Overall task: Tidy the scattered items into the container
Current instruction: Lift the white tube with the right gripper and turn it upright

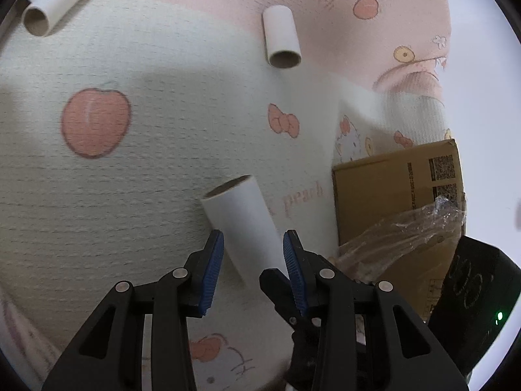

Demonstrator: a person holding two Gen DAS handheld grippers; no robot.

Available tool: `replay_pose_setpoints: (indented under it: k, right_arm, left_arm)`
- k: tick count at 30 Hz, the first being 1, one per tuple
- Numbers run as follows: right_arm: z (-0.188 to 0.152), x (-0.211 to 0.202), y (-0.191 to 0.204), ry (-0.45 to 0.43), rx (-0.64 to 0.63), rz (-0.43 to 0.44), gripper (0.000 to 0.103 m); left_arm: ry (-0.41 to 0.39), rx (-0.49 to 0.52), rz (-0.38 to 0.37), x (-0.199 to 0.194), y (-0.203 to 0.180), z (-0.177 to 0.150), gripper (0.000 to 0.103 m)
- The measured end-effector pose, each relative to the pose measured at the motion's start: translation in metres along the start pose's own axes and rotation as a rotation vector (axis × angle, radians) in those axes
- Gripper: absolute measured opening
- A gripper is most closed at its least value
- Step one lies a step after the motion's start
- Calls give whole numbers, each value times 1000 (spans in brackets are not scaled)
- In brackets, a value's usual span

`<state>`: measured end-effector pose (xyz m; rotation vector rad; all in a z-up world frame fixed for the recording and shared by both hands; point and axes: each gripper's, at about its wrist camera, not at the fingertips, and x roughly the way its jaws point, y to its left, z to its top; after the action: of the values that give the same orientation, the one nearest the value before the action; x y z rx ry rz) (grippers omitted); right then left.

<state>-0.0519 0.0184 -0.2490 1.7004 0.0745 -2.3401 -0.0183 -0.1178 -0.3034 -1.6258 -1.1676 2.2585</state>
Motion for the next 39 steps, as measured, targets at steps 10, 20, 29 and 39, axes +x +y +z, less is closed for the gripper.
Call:
replay_pose_setpoints:
  k: [10,20,29,39]
  right_arm:
    - [9,11,-8,17,8,71,53]
    - [19,26,-13,45,-36,95,49]
    - [32,44,3,96,-153,46,48]
    - [28,36,-6,95,-28,89,45]
  left_arm:
    - [13,-26,-10,24,2,9,42]
    - [-3,-48,-48,26,8,13,41]
    - [-9,-63,-76,29,11,15,42]
    - [-5,-57,-112,29,8,13,40]
